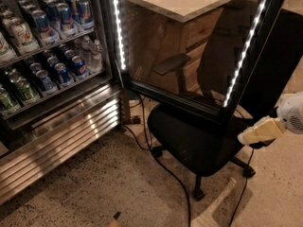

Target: Close right fridge door

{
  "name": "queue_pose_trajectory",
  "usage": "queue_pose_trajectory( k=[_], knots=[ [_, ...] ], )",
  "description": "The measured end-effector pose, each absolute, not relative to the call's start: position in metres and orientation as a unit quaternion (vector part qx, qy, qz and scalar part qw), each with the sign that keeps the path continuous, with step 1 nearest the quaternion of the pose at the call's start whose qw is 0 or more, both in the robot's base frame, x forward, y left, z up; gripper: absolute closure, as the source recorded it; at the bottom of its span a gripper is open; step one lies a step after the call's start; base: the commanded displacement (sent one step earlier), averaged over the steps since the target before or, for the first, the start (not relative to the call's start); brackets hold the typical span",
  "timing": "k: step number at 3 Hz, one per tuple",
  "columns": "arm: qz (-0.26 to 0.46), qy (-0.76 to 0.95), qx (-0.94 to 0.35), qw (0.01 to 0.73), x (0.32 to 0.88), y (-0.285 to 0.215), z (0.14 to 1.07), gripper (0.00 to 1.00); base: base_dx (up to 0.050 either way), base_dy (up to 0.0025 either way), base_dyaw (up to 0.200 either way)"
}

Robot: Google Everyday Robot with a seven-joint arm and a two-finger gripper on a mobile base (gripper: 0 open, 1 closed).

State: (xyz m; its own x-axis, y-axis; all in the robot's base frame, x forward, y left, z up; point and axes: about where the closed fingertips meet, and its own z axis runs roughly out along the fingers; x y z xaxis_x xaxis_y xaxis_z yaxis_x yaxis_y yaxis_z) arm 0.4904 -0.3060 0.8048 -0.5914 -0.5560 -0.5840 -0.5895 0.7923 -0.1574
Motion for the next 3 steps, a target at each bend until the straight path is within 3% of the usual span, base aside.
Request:
queue_pose_trajectory(
  k=[2,3],
  knots=[
    [0.052,0.864,-0.318,0.386,0.542,-0.320,0.801,0.00,0.000,0.00000,0.000],
    [0.052,0.864,-0.318,0.386,0.542,-0.320,0.801,0.00,0.000,0.00000,0.000]
  ],
)
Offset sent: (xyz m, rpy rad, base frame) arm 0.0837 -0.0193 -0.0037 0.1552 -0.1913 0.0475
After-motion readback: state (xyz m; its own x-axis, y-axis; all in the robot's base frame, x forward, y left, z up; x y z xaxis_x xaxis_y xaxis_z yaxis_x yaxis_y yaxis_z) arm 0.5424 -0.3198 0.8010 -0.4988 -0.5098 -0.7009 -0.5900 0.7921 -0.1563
